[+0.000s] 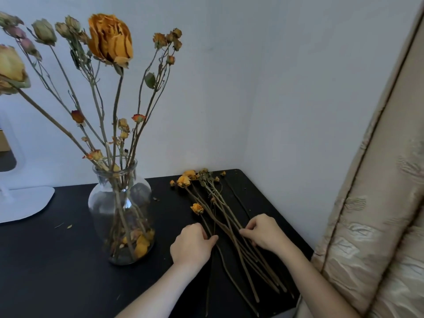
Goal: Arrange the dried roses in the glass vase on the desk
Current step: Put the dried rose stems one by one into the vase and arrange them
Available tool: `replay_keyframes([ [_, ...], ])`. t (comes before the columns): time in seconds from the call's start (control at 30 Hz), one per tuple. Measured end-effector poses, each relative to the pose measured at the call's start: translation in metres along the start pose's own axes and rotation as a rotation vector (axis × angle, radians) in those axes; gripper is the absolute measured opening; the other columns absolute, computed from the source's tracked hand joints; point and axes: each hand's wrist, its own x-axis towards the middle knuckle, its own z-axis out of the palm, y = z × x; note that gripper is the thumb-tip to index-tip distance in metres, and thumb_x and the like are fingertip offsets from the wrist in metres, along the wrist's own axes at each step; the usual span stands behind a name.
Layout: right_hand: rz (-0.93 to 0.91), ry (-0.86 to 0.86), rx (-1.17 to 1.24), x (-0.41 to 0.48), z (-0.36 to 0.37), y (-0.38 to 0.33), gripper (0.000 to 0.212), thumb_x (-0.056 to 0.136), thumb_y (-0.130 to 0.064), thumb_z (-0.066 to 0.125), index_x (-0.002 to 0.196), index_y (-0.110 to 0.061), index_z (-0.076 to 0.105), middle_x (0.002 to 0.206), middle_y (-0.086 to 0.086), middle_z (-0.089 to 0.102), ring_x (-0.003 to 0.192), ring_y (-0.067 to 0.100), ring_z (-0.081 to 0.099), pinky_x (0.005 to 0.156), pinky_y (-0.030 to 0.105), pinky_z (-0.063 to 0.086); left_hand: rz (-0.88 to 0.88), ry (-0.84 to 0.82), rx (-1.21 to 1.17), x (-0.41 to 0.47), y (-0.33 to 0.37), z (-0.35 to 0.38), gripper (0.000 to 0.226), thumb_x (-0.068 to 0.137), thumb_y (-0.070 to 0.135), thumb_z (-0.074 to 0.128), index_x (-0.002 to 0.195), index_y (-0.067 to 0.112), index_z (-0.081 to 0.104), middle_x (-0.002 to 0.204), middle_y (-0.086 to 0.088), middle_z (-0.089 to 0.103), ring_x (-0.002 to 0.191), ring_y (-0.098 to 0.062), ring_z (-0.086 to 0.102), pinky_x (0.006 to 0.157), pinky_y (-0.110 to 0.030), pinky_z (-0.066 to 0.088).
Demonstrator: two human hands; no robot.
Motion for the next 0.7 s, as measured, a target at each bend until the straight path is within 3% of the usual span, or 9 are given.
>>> replay_keyframes([
  [0.17, -0.067, 0.047, 0.05, -0.003, -0.005, -0.002, 0.018, 0.088, -0.032, 0.06, 0.075, -0.022, 0.063, 0.065, -0.005, 0.059, 0.062, 0.007, 0.057, 0.063, 0.023, 0.043, -0.011, -0.024, -0.006, 0.0, -0.002, -0.001, 0.024, 0.086, 0.048, 0.057, 0.078, 0.025, 0.055, 0.078, 0.009, 0.058, 0.077, -0.013, 0.058, 0.064, -0.028, 0.043],
  [0.37, -0.112, 0.13, 0.131, -0.007, -0.009, -0.005, 0.015, 0.089, -0.033, 0.06, 0.09, -0.018, 0.063, 0.065, -0.006, 0.061, 0.063, 0.003, 0.057, 0.056, 0.018, 0.039, 0.002, 0.041, -0.021, -0.004, 0.001, 0.0, 0.025, 0.083, 0.05, 0.059, 0.079, 0.026, 0.052, 0.08, 0.011, 0.053, 0.076, -0.01, 0.055, 0.061, -0.026, 0.042],
  [0.5, -0.146, 0.169, 0.193, -0.008, -0.01, -0.007, 0.012, 0.087, -0.033, 0.062, 0.085, -0.022, 0.061, 0.063, -0.006, 0.061, 0.061, 0.002, 0.058, 0.055, 0.015, 0.038, 0.126, 0.15, -0.037, -0.007, 0.012, 0.002, 0.024, 0.084, 0.049, 0.058, 0.079, 0.028, 0.049, 0.084, 0.011, 0.049, 0.07, -0.003, 0.049, 0.056, -0.022, 0.038],
  [0.6, -0.161, 0.188, 0.243, -0.006, -0.01, -0.006, 0.011, 0.085, -0.032, 0.065, 0.081, -0.022, 0.061, 0.062, -0.007, 0.06, 0.059, 0.002, 0.057, 0.055, 0.014, 0.038, 0.167, 0.0, 0.008, -0.008, 0.029, 0.01, 0.027, 0.082, 0.053, 0.059, 0.076, 0.027, 0.053, 0.084, 0.01, 0.054, 0.071, -0.004, 0.052, 0.059, -0.022, 0.043],
  [0.7, -0.164, 0.203, 0.275, -0.005, -0.012, -0.003, 0.013, 0.084, -0.033, 0.065, 0.081, -0.021, 0.062, 0.06, -0.006, 0.059, 0.056, 0.003, 0.057, 0.053, 0.014, 0.039, 0.128, -0.192, 0.059, -0.005, 0.043, 0.016, 0.021, 0.084, 0.045, 0.059, 0.085, 0.024, 0.059, 0.085, 0.007, 0.059, 0.077, -0.01, 0.058, 0.062, -0.024, 0.045],
])
